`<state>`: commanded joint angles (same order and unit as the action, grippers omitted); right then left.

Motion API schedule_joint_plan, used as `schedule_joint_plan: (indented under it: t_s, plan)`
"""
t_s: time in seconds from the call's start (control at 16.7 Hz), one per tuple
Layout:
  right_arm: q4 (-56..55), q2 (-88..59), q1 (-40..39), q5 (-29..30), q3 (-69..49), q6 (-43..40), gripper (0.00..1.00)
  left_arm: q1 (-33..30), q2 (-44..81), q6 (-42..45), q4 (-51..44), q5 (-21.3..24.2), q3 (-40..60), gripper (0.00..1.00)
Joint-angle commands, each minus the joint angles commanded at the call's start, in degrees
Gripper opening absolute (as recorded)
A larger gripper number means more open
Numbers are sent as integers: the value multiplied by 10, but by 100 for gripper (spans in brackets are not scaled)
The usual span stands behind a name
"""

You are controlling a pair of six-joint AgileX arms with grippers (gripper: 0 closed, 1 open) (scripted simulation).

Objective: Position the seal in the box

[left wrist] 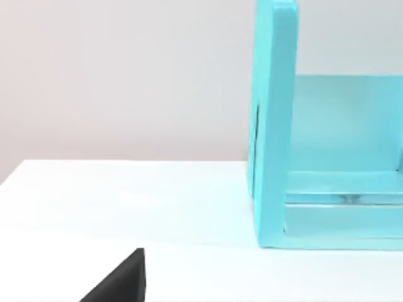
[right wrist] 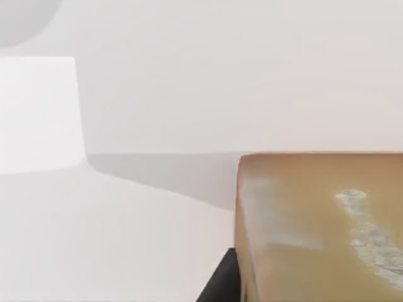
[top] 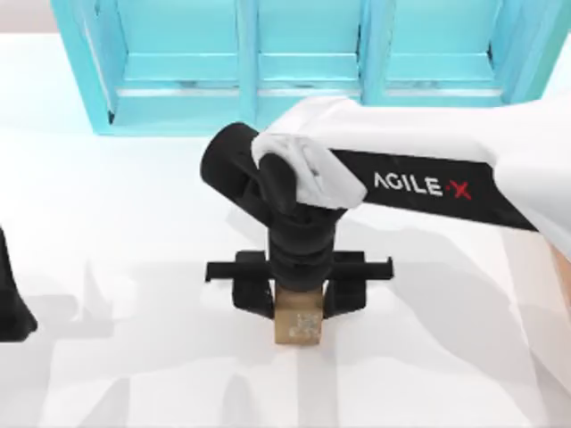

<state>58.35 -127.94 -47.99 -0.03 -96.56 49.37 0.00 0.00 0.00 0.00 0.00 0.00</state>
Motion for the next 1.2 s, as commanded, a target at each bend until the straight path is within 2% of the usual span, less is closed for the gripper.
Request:
schedule_joint_plan:
  t_s: [0.18,0.6,0.96,1.2]
  plan:
    - [23,2,-1,0,-23,1,0,0,0,0,0,0,0,100]
    - [197,26,1,0,-166,0,0,0,0,0,0,0,0,100]
    - [208,29,1,-1,-177,-1,0,0,0,0,0,0,0,100]
    - [215,52,62,-2,-151,-41,0,0,0,0,0,0,0,100]
